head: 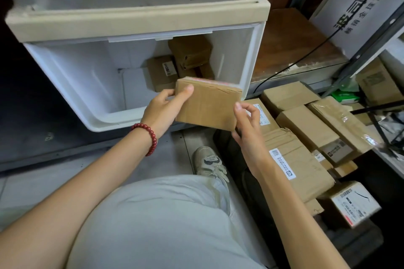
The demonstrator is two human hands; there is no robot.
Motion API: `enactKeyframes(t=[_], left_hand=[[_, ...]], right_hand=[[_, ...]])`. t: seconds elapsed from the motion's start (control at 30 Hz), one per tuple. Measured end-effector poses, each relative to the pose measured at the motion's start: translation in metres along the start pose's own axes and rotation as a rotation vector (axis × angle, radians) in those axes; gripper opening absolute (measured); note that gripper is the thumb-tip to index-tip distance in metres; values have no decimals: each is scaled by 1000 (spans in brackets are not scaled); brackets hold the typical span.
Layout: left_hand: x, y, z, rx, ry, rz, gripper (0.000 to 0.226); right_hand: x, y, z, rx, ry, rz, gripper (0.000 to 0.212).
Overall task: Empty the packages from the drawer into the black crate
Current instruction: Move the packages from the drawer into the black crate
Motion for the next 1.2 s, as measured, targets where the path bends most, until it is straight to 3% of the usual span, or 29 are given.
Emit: enactKeyframes(t=[0.2, 0.4, 0.63, 0.8, 0.93, 1.07, 1.2], left_hand=[[0, 28, 15, 13, -89, 157, 41], [-5, 99, 48, 170, -197, 384, 44], [-30, 171, 148, 241, -400, 524, 41], [-58, 179, 253, 255, -591, 521, 42], [-81, 159, 323, 229, -603, 532, 45], [-95, 132, 371, 207, -609, 424, 72], [-105, 111, 397, 309, -783, 438, 74]], right_hand=[[-6, -13, -16, 99, 58, 5, 41], [-19, -56, -67, 97, 76, -78, 81], [-65, -96, -166, -16, 239, -116, 55], [-118, -88, -245, 68, 479, -58, 62], [-150, -60, -276, 201, 637, -2, 63], [-167, -21, -287, 394, 811, 28, 95], [-176, 0, -291, 433, 1041, 5, 84]])
Point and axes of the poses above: each hand's wrist, its own x-axis towards the middle knuckle, its own z-axis out of the palm, y = z × x, the point moved 3 cm from there along x, towards the middle knuckle, and after that the axes turned 10 degrees about x, right-handed, at the moved point
